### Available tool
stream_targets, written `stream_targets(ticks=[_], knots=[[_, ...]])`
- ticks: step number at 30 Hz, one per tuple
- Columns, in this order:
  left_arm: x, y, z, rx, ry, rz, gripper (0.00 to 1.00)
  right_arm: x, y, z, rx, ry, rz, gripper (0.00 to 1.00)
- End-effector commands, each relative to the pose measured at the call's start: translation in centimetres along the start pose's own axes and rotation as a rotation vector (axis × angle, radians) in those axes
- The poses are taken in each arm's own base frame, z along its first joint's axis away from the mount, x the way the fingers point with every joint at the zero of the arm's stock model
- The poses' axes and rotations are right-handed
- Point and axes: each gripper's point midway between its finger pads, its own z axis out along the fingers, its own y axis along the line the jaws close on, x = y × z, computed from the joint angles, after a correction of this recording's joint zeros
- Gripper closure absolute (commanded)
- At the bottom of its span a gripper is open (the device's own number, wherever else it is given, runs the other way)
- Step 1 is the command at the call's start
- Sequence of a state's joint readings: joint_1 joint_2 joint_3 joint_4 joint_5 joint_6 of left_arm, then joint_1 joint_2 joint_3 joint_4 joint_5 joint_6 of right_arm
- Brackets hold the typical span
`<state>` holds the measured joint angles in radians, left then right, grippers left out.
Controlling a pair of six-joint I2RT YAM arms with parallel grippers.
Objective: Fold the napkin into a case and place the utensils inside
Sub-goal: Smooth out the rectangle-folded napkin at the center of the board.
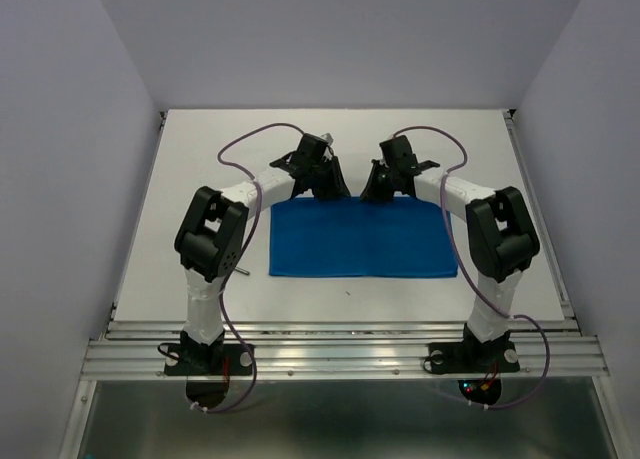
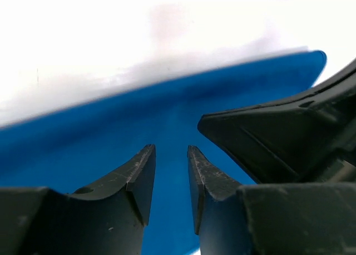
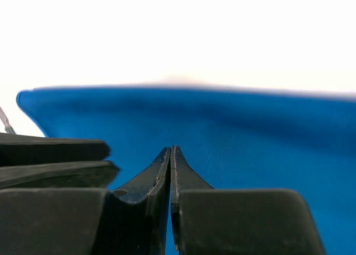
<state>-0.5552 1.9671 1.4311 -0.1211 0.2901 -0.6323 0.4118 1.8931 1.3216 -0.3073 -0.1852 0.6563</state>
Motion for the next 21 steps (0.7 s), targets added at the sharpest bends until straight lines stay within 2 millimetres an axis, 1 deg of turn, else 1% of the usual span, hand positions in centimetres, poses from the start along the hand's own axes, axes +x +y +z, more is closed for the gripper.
stream_targets(ticks=[1,2,3,4,5,6,9,11,13,15,16,18,20,21], knots=[[-1.9,-0.6,1.9,0.038,-0.011,-0.017,0.60,-2.6,1.4,1.1,-0.036,-0.053,0.022,0.92],[-2.0,-0.5,2.2,0.030,-0.010,-0.013,0.61,-2.5,1.1,1.3,-0.026,-0.053,0.024,0.92],[-1.5,0.4,3.0,0.002,0.009,-0.015,0.62,-2.2,0.6,1.9,-0.008,-0.042,0.028,0.92],[-1.4,0.7,3.2,-0.006,0.014,-0.001,0.62,-2.5,-0.2,2.0,0.005,-0.045,0.036,0.92],[-1.3,1.1,3.4,-0.018,0.017,0.004,0.63,-2.3,-0.4,2.1,0.009,-0.037,0.035,0.92],[-1.1,1.5,3.5,-0.033,0.021,0.006,0.63,-2.7,-1.6,2.1,0.024,-0.040,0.053,0.92],[-0.8,2.5,3.5,-0.064,0.020,0.015,0.63,-2.6,-3.5,2.0,0.044,-0.029,0.063,0.92],[-0.8,2.9,3.5,-0.073,0.022,0.016,0.63,-3.2,-4.6,1.4,0.056,-0.039,0.074,0.92],[-0.7,3.3,3.5,-0.080,0.027,0.015,0.63,-3.0,-5.7,1.1,0.074,-0.037,0.083,0.92],[-0.6,3.6,3.5,-0.085,0.030,0.020,0.63,-3.8,-7.1,0.5,0.096,-0.057,0.090,0.92],[-0.6,3.8,3.4,-0.089,0.031,0.023,0.63,-3.6,-7.9,0.2,0.111,-0.053,0.098,0.92],[-0.6,3.9,3.1,-0.092,0.032,0.035,0.63,-4.5,-10.1,-0.5,0.152,-0.074,0.103,0.92],[-0.8,3.9,2.9,-0.099,0.024,0.041,0.63,-4.7,-12.1,-1.2,0.179,-0.074,0.123,0.92],[-0.9,3.8,2.7,-0.097,0.018,0.044,0.63,-5.4,-13.8,-1.8,0.192,-0.086,0.160,0.92]])
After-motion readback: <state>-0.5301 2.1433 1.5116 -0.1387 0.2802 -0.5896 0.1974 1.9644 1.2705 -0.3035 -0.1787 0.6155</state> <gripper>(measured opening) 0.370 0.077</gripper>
